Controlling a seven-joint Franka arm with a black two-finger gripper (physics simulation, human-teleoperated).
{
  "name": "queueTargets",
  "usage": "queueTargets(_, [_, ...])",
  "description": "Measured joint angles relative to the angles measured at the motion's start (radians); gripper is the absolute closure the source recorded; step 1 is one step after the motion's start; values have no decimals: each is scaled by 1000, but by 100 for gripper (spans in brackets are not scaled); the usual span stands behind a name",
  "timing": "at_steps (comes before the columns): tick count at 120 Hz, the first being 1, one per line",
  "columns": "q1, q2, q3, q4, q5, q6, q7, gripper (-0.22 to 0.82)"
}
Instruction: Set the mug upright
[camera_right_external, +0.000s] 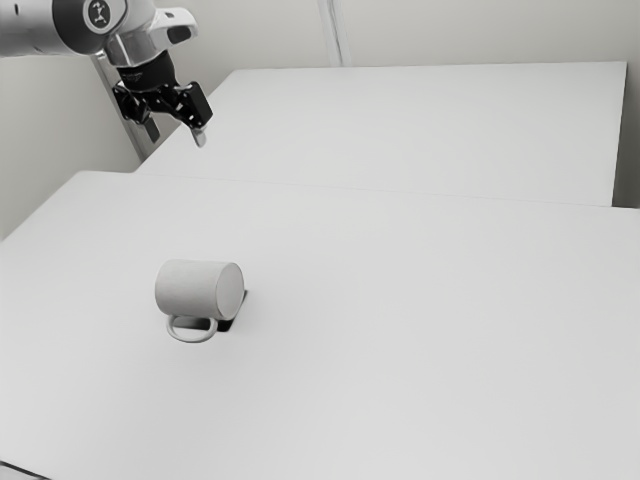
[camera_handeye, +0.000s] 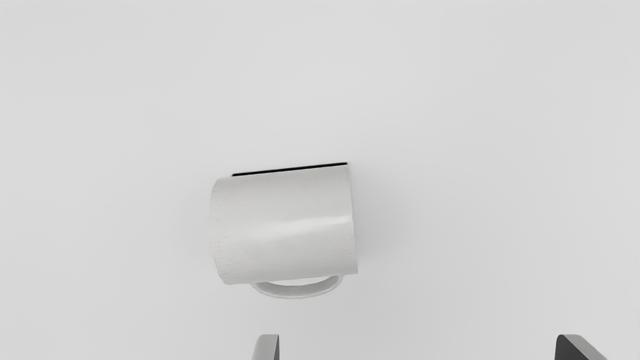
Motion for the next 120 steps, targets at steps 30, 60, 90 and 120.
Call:
queueTargets(30, [-9,-3,-1,-4,-1,0,-15,0])
queueTargets(60, [-52,-23,21,-55,-3,2,-27,0])
queueTargets(90, [-40,-49,69,-177,-42,44,-33,0])
queueTargets(120, [-27,-17,140,-231,-102,84,-35,0])
